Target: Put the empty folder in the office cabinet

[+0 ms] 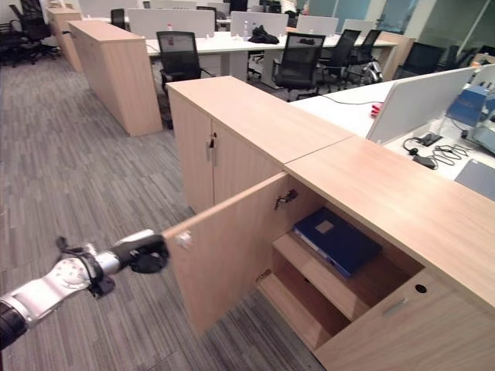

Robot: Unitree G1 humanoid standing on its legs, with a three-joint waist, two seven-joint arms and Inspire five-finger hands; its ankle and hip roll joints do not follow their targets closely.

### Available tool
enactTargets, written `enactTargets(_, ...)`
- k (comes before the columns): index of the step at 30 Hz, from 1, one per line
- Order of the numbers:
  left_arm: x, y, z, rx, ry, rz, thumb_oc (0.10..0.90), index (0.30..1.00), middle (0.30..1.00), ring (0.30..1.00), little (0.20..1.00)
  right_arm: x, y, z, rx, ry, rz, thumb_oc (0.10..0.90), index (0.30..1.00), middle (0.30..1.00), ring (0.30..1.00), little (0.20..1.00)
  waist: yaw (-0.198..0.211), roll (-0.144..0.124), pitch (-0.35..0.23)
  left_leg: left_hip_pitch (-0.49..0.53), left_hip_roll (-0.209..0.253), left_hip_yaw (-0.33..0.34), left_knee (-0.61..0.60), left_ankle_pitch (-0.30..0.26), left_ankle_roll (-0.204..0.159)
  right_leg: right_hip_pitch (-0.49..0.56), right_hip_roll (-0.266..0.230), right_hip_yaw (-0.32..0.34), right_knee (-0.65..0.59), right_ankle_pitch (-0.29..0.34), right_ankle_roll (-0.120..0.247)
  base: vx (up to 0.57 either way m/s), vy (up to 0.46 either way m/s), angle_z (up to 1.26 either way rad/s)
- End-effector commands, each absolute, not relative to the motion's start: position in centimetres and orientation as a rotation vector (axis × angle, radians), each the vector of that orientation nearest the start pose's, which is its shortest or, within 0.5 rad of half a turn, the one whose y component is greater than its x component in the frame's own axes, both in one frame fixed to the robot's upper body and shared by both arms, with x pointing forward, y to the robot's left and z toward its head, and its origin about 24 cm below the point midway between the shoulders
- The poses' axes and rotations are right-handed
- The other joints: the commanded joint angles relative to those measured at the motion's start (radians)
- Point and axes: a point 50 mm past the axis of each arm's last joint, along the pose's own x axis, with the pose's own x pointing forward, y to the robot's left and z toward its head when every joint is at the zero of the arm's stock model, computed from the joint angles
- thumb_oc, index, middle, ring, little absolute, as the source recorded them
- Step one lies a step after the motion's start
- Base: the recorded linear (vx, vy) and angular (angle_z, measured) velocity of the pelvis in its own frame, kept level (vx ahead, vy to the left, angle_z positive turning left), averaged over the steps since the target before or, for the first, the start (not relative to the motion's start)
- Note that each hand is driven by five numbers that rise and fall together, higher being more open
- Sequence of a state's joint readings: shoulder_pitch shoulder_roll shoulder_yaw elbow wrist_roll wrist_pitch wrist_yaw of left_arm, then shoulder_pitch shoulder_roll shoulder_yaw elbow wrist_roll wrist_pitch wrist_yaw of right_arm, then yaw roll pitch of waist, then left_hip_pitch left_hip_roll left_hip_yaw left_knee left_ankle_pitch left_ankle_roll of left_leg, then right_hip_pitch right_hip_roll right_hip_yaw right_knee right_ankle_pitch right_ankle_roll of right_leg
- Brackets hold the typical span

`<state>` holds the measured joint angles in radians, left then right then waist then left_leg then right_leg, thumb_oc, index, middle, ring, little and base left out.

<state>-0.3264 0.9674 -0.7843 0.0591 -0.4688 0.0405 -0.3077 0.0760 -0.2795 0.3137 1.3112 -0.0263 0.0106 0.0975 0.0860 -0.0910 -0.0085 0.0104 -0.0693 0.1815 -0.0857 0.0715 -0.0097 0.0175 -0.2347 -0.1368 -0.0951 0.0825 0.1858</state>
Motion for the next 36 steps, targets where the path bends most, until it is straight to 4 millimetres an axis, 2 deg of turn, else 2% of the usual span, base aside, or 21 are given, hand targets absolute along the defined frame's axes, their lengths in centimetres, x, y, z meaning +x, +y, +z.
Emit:
enactTargets(1, 26.7, 7.2, 14.6, 0.036, -0.324, -1.103, 0.800, 0.900, 0.900, 0.900, 0.900, 6.7, -24.5, -16.4, -0.476, 1.361, 0.226, 0.800, 0.900, 0.900, 0.900, 0.900, -0.132, 0.052, 0.003, 0.088, 0.074, -0.072, -0.002, -0.149, -0.018, 0.095, 0.105, -0.036, 0.008, -0.075, -0.032, -0.01, -0.013, 0.04)
enactTargets(6, 25.8, 6.9, 14.5, -0.135, -0.291, -1.131, 0.800, 0.900, 0.900, 0.900, 0.900, 7.0, -23.7, -16.6, -0.505, 1.357, 0.278, 0.800, 0.900, 0.900, 0.900, 0.900, -0.124, 0.046, 0.011, 0.086, 0.074, -0.079, -0.002, -0.145, -0.019, 0.095, 0.107, -0.037, 0.008, -0.074, -0.036, -0.02, -0.011, -0.25)
enactTargets(11, 25.7, 7.7, 14.4, -0.103, -0.273, -1.134, 0.800, 0.900, 0.900, 0.900, 0.900, 8.5, -23.0, -16.4, -0.536, 1.308, 0.324, 0.800, 0.900, 0.900, 0.900, 0.900, -0.118, 0.043, 0.011, 0.087, 0.075, -0.082, -0.002, -0.144, -0.020, 0.098, 0.109, -0.035, 0.008, -0.076, -0.040, -0.01, -0.011, -0.82)
enactTargets(18, 25.4, 8.1, 13.7, -0.072, -0.247, -1.129, 0.800, 0.900, 0.900, 0.900, 0.900, 10.0, -22.1, -16.3, -0.557, 1.256, 0.358, 0.800, 0.900, 0.900, 0.900, 0.900, -0.115, 0.044, 0.008, 0.092, 0.077, -0.082, -0.002, -0.144, -0.021, 0.102, 0.111, -0.035, 0.008, -0.074, -0.043, 0.00, -0.004, 0.00)
enactTargets(23, 25.3, 8.3, 11.0, -0.138, -0.129, -1.082, 0.800, 0.900, 0.900, 0.900, 0.900, 10.4, -22.0, -16.2, -0.566, 1.245, 0.356, 0.800, 0.900, 0.900, 0.900, 0.900, -0.116, 0.046, 0.007, 0.094, 0.080, -0.078, -0.002, -0.145, -0.022, 0.101, 0.115, -0.033, 0.008, -0.076, -0.046, 0.00, 0.000, 0.00)
enactTargets(24, 25.3, 8.3, 11.0, -0.138, -0.129, -1.082, 0.800, 0.900, 0.900, 0.900, 0.900, 10.4, -22.0, -16.2, -0.566, 1.245, 0.356, 0.800, 0.900, 0.900, 0.900, 0.900, -0.116, 0.046, 0.007, 0.094, 0.080, -0.078, -0.002, -0.145, -0.022, 0.101, 0.115, -0.033, 0.008, -0.076, -0.046, 0.00, 0.000, 0.00)
enactTargets(25, 25.4, 8.4, 8.3, -0.215, 0.000, -1.040, 0.800, 0.900, 0.900, 0.900, 0.900, 10.0, -22.2, -16.3, -0.566, 1.259, 0.350, 0.800, 0.900, 0.900, 0.900, 0.900, -0.123, 0.049, 0.010, 0.094, 0.082, -0.077, -0.002, -0.145, -0.022, 0.099, 0.118, -0.029, 0.008, -0.077, -0.048, 0.00, 0.000, 0.00)
enactTargets(27, 25.1, 8.8, 6.8, -0.237, 0.062, -1.009, 0.800, 0.900, 0.900, 0.900, 0.900, 9.7, -22.5, -16.3, -0.552, 1.272, 0.321, 0.800, 0.900, 0.900, 0.900, 0.900, -0.129, 0.053, 0.011, 0.096, 0.084, -0.074, -0.002, -0.147, -0.022, 0.098, 0.121, -0.025, 0.008, -0.079, -0.049, 0.01, -0.021, -0.04)
enactTargets(32, 24.0, 11.8, 4.0, -0.150, 0.108, -0.820, 0.800, 0.900, 0.900, 0.900, 0.900, 8.4, -23.1, -16.5, -0.485, 1.307, 0.234, 0.800, 0.900, 0.900, 0.900, 0.900, -0.125, 0.048, 0.016, 0.095, 0.094, -0.069, -0.002, -0.146, -0.025, 0.093, 0.129, -0.016, 0.008, -0.084, -0.055, 0.00, -0.031, -0.07)
enactTargets(33, 24.0, 11.8, 3.9, -0.151, 0.108, -0.819, 0.800, 0.900, 0.900, 0.900, 0.900, 8.4, -23.1, -16.5, -0.486, 1.308, 0.234, 0.800, 0.900, 0.900, 0.900, 0.900, -0.125, 0.049, 0.016, 0.095, 0.094, -0.069, -0.002, -0.146, -0.025, 0.093, 0.129, -0.016, 0.008, -0.084, -0.055, -0.01, -0.057, -0.05)
enactTargets(34, 23.5, 12.8, 2.8, -0.114, 0.129, -0.742, 0.800, 0.900, 0.900, 0.900, 0.900, 7.9, -23.5, -16.5, -0.459, 1.319, 0.199, 0.800, 0.900, 0.900, 0.900, 0.900, -0.123, 0.045, 0.020, 0.093, 0.098, -0.069, -0.002, -0.144, -0.027, 0.091, 0.133, -0.016, 0.008, -0.086, -0.058, -0.01, -0.066, -0.01)
enactTargets(36, 23.2, 14.2, 2.0, -0.014, 0.108, -0.626, 0.800, 0.900, 0.900, 0.900, 0.900, 7.6, -23.7, -16.5, -0.400, 1.316, 0.141, 0.800, 0.900, 0.900, 0.900, 0.900, -0.116, 0.034, 0.026, 0.087, 0.102, -0.071, -0.002, -0.141, -0.030, 0.086, 0.137, -0.015, 0.008, -0.087, -0.062, -0.02, -0.087, 0.00)
